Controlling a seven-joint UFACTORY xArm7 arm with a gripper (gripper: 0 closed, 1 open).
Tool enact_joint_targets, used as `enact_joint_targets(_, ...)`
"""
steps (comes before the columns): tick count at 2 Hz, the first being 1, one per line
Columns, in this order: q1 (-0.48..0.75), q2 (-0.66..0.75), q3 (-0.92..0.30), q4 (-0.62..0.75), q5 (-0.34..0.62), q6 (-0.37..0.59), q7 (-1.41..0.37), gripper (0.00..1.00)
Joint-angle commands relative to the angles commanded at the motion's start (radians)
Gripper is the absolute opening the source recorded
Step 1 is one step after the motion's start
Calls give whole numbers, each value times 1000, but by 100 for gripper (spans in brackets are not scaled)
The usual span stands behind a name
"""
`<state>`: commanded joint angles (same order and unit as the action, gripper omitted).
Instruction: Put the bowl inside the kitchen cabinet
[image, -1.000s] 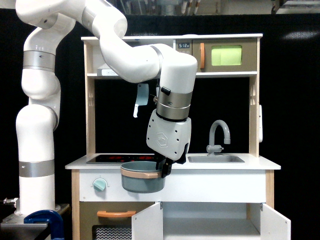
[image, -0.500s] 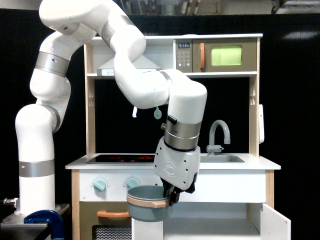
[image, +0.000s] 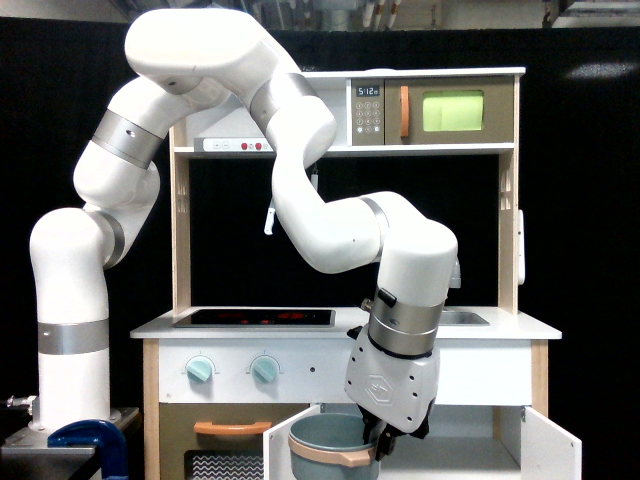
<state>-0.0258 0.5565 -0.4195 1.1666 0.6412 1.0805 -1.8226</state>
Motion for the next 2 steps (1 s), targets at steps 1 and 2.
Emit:
enact_joint_targets(1,-3,128,142,106,39,-84,96,0)
enact_joint_targets(2,15,102,229,72,26,-147,181,0)
